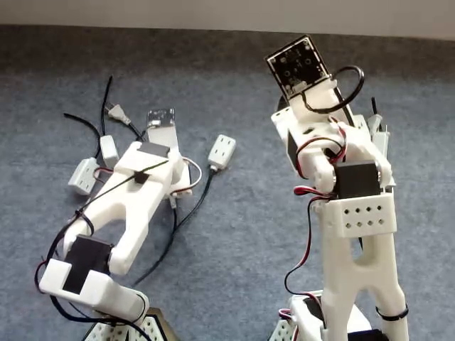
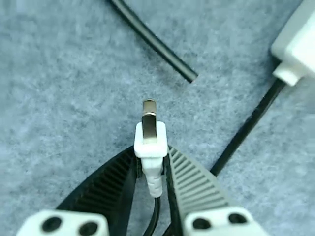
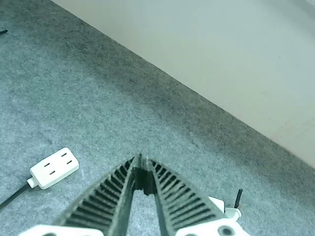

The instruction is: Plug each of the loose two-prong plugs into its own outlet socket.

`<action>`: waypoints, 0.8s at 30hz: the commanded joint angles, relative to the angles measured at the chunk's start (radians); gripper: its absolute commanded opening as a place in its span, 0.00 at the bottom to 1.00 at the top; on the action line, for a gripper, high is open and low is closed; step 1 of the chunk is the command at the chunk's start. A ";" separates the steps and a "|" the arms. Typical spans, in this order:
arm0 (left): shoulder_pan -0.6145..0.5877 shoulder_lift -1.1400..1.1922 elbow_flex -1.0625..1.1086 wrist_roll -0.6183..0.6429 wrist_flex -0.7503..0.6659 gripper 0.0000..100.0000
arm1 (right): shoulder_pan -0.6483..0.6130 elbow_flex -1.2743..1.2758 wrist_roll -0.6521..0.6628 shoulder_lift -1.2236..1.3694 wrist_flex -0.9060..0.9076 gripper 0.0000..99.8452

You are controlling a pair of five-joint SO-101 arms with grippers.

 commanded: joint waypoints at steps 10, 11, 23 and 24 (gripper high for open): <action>0.125 -0.519 -0.073 -0.143 0.092 0.01 | 0.016 -0.048 -0.011 -0.005 -0.016 0.01; 0.139 -0.581 -0.031 -0.143 0.089 0.01 | 0.016 -0.048 -0.011 -0.005 -0.016 0.01; 0.154 -1.397 0.780 -0.138 -0.535 0.01 | 0.015 -0.048 -0.011 -0.005 -0.018 0.01; 0.154 -1.458 0.839 -0.138 -0.578 0.01 | 0.012 -0.048 -0.011 -0.005 -0.018 0.01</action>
